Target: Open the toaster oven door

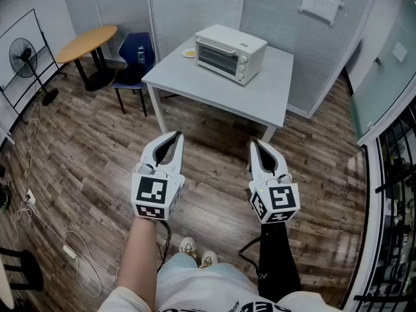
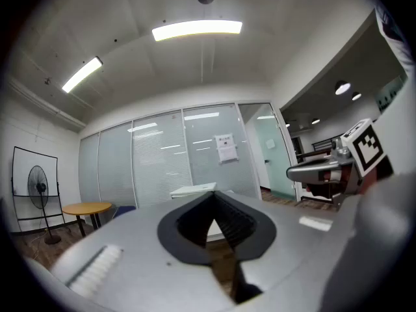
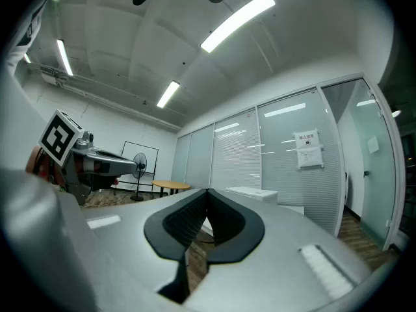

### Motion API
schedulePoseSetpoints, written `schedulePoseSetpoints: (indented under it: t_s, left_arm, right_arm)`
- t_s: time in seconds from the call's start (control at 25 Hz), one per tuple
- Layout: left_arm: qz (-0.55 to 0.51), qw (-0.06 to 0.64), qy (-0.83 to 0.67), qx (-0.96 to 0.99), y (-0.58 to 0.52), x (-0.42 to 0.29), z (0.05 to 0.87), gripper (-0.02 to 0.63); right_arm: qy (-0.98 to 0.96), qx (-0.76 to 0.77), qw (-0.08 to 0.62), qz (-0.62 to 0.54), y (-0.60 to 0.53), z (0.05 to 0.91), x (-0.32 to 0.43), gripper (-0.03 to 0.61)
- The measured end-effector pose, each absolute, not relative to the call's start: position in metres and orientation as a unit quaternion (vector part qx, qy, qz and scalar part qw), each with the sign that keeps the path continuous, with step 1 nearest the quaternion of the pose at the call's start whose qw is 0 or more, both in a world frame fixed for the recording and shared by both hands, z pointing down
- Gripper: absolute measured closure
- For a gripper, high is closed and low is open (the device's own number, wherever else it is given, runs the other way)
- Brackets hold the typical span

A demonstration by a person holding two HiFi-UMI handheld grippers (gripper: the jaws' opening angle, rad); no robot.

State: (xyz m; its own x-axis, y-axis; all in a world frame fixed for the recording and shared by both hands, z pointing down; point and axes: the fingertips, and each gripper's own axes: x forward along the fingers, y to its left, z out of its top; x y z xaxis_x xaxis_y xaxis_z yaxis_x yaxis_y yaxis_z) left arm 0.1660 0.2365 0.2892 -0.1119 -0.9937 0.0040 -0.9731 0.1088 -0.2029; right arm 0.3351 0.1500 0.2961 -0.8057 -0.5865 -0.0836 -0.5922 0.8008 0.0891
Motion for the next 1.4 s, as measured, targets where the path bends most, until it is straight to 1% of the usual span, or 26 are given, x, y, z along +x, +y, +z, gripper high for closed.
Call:
schedulePoseSetpoints:
  t_s: [0.24,0.36,0.56,0.68,0.84,1.16,1.4]
  left_arm:
    - [-0.068,0.072,0.737,-0.669,0.251,0.162,0.286,0.556]
    - [-0.072,0.073,0.731,-0.674,0.255,0.154,0.287,0.555]
    - [-0.079,0.070,0.726,-0.680,0.261,0.129,0.291,0.555]
    - [-0.083,0.083,0.727,-0.676,0.264,0.114,0.290,0.555]
    - [-0.076,0.078,0.723,-0.682,0.262,0.099,0.291,0.555]
    - [-0.058,0.072,0.712,-0.696,0.236,0.081,0.292,0.555]
    - [-0.058,0.079,0.706,-0.702,0.197,0.067,0.289,0.555]
  right_arm:
    - [0.948,-0.312,0.024,0.061,0.164,0.292,0.327,0.574]
    - [0.947,-0.313,0.012,0.068,0.170,0.293,0.314,0.574]
    - [0.942,-0.329,0.020,0.060,0.176,0.290,0.292,0.575]
    - [0.938,-0.340,0.026,0.054,0.180,0.292,0.285,0.575]
    - [0.937,-0.343,0.017,0.054,0.182,0.298,0.274,0.575]
    - [0.935,-0.347,0.029,0.063,0.157,0.289,0.249,0.575]
    - [0.937,-0.341,0.031,0.071,0.117,0.285,0.221,0.575]
